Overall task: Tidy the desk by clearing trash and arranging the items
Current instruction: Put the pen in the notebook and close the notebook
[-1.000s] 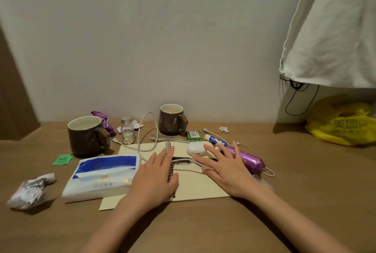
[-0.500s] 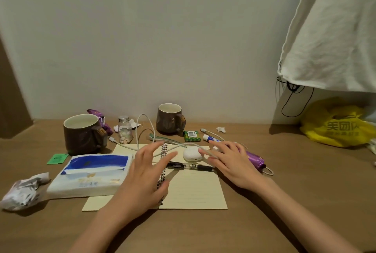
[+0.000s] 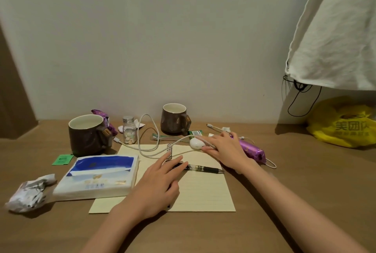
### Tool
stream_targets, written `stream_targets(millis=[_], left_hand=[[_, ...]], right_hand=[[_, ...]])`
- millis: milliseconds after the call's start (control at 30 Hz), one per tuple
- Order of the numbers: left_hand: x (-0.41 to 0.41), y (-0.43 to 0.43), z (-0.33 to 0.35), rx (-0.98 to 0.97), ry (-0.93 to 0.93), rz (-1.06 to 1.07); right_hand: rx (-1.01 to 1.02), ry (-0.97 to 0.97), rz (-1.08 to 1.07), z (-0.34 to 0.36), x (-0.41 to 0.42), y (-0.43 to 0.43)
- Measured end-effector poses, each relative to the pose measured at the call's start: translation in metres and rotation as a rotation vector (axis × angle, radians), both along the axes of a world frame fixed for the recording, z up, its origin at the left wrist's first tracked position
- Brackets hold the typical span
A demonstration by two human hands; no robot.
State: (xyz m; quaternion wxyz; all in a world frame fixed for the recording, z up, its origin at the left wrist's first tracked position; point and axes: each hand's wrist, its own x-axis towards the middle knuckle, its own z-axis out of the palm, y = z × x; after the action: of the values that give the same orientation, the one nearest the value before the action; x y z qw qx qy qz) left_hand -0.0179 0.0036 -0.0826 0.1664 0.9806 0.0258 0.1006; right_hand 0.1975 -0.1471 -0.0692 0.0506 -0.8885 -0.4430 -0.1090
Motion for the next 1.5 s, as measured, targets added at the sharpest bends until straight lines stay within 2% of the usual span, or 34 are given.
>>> stream_targets(millis=[200,333,433,500,600,767,867,1033,1167,1333,1500], left_hand=[[-0.002,0.001,0.001,-0.041,-0.049,-0.008],[-0.009,0.001,0.006,0.046,-0.196,0.040],[-0.018,0.010,0.012,0.234,-0.314,0.103],[-0.024,0.019,0.011,0.299,-0.320,0.180],[-0.036,0.034,0.007,0.314,-0.253,0.307],[-0.055,0.052,0.002,0.286,-0.184,0.359],[-0.067,0.066,-0.001,0.271,-0.165,0.369],[-0.080,0.087,0.003,0.211,-0.130,0.424],[-0.082,0.093,0.004,0.185,-0.130,0.452],[-0.070,0.068,0.013,0.038,-0.222,0.380],[-0.047,0.042,0.017,-0.004,-0.090,0.184]], right_hand=[[0.036,-0.011,-0.157,-0.003,0.020,0.014],[0.044,0.115,-0.179,0.002,0.024,0.021],[0.074,0.142,-0.112,0.016,0.016,0.017],[0.091,0.122,-0.051,0.027,0.006,0.012],[0.163,0.140,0.052,0.037,-0.017,0.008],[0.401,0.042,0.350,0.028,-0.072,0.018],[0.356,-0.025,0.453,0.015,-0.101,0.026],[0.130,0.169,0.284,-0.002,-0.117,0.029],[0.086,0.226,0.252,-0.009,-0.117,0.027],[0.070,0.233,0.238,-0.009,-0.122,0.021],[0.067,0.260,0.248,-0.009,-0.132,0.003]])
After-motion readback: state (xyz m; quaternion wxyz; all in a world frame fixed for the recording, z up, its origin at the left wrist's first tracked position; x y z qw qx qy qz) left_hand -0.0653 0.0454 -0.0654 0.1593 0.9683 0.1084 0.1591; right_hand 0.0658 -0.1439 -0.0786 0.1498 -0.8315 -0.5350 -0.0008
